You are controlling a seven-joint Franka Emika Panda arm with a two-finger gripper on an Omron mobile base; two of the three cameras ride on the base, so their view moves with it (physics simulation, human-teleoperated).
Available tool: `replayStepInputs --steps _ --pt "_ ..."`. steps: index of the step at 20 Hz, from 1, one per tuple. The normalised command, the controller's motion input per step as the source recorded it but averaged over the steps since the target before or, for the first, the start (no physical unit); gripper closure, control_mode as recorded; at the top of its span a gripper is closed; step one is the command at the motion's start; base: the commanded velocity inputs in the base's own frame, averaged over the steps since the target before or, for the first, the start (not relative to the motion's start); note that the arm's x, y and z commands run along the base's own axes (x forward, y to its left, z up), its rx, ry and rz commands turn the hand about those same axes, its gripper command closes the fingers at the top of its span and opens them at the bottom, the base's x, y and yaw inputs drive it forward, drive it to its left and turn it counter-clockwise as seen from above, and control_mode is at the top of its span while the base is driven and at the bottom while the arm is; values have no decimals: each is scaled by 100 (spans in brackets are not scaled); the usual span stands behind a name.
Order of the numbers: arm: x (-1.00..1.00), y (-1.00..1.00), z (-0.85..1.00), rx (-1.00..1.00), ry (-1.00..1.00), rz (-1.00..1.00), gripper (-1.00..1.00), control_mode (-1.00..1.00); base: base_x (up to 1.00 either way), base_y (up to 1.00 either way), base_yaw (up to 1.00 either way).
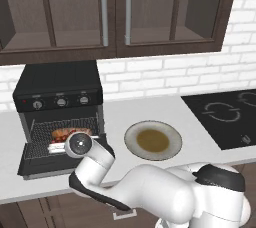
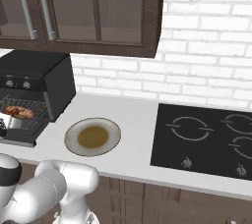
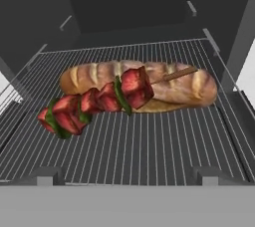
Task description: Pick up the kebab skewer and baguette bread, and place them inside the toaster oven. Close the toaster oven door and start by setting the timer.
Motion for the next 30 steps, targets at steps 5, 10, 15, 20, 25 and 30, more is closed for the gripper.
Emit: replayStepInputs --steps 5,10,15,20,25,30 --pt "3 0 -14 0 0 0 -100 -100 0 0 0" --pt "10 0 -16 0 0 0 -100 -100 0 0 0" --pt "3 0 -11 0 0 0 -100 -100 0 0 0" --pt "4 1 -14 0 -2 -1 -100 -100 0 0 0" --pt "13 1 -12 0 -4 -1 -100 -100 0 0 0" --pt "18 0 -11 0 -2 -1 -100 -100 0 0 0"
